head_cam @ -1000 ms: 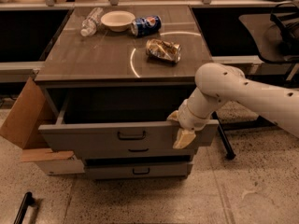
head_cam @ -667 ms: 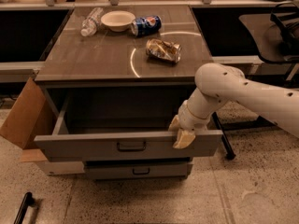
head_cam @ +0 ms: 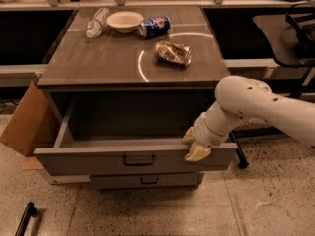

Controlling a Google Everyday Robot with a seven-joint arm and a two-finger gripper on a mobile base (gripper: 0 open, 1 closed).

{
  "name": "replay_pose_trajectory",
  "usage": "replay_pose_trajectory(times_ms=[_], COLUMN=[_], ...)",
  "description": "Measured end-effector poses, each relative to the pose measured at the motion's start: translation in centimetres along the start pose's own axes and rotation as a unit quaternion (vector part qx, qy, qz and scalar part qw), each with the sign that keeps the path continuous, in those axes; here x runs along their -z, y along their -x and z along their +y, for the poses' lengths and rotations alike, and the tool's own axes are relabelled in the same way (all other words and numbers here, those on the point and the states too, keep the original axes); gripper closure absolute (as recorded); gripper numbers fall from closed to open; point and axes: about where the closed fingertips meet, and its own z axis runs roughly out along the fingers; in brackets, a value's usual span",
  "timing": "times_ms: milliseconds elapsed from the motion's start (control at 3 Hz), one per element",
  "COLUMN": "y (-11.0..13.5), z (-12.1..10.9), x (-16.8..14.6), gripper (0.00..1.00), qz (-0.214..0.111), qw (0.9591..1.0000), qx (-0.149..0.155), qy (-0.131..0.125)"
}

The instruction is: Open top drawer

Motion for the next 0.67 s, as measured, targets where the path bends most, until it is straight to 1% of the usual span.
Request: replay_pose_trajectory(times_ms=[333, 667], y=[0.03, 0.07], z=[0.06, 0.12], x=[-0.10, -0.21], gripper=[0.84, 0.60], qz=[0.000, 0.000], qw=[1.0000, 1.0000], qx=[0.000, 0.001], qy=[0.001, 0.003])
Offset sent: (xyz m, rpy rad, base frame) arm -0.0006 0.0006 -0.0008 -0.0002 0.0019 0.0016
